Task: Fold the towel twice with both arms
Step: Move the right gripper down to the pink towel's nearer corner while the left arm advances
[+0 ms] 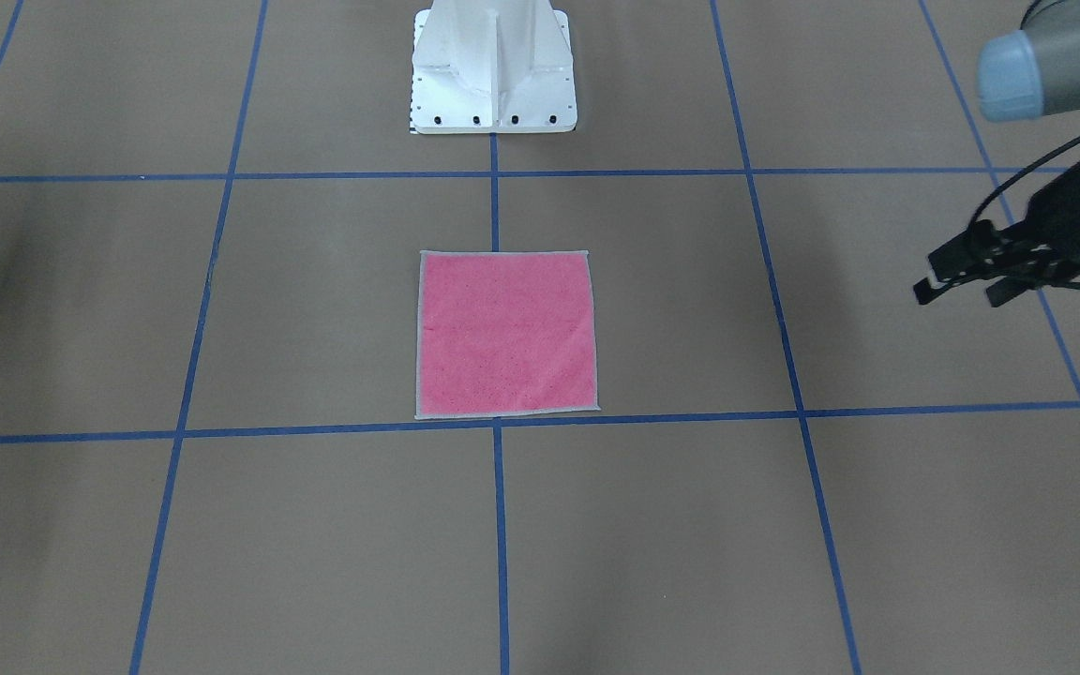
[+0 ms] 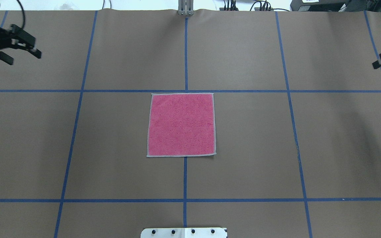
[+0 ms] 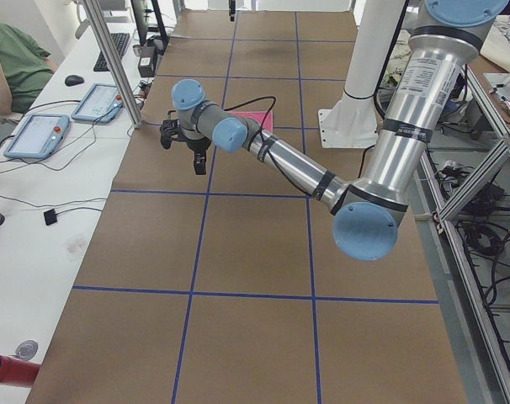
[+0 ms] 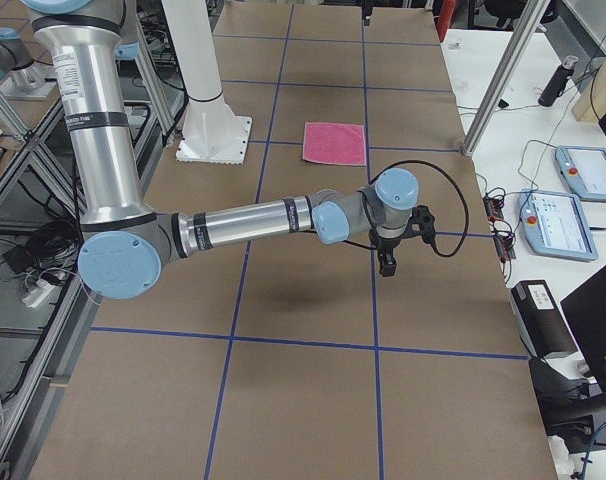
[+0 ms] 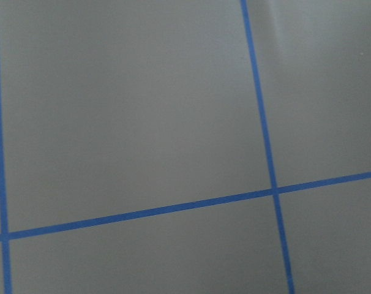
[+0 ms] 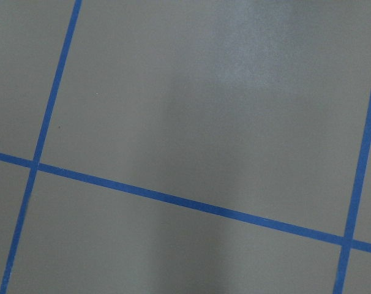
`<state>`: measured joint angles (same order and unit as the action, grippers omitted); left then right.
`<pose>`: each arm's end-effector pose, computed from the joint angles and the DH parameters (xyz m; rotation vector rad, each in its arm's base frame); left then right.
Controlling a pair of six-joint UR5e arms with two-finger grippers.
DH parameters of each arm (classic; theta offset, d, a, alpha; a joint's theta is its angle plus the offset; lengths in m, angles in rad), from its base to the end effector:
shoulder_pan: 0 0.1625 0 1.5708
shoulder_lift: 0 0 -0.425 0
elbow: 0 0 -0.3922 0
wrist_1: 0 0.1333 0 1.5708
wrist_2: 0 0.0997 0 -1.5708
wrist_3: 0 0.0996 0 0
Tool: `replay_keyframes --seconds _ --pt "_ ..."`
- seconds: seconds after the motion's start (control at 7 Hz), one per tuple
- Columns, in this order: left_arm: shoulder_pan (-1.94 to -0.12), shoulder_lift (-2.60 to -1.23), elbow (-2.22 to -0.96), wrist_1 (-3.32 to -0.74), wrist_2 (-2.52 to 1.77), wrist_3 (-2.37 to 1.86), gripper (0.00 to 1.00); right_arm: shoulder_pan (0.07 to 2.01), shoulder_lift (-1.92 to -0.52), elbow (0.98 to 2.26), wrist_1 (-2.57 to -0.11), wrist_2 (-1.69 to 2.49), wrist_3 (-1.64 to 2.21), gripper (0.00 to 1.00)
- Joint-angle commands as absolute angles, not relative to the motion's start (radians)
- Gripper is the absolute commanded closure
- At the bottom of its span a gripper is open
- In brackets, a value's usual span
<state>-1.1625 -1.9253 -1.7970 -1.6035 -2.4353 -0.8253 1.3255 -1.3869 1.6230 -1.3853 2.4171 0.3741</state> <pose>0.1831 -0.5682 0.3414 -0.0154 1.0119 -0.1158 -0.0832 -0.5740 0.5080 0.1230 -0.9133 -0.0588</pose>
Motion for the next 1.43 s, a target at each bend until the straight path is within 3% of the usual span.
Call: replay_keyframes --seconds 0.0,0.43,1.0,1.29 --pt "-0.993 -2.023 -1.802 -1.605 -2.314 -1.094 0.0 1.087 -1.272 1.653 -1.347 2.286 0.755 0.0" --pt "-0.876 -2.028 -1.792 -1.728 -2.219 -1.276 0.0 0.857 -1.172 1.67 -1.18 2.22 1.157 0.0" --pt "-0.833 -2.023 -1.787 -1.759 -2.166 -1.328 0.0 0.635 -1.066 1.697 -1.181 2.131 1.631 0.04" --pt "-0.833 -2.022 -1.787 -1.759 -2.166 -1.33 0.0 0.54 -1.058 1.68 -1.183 2.027 1.666 0.04"
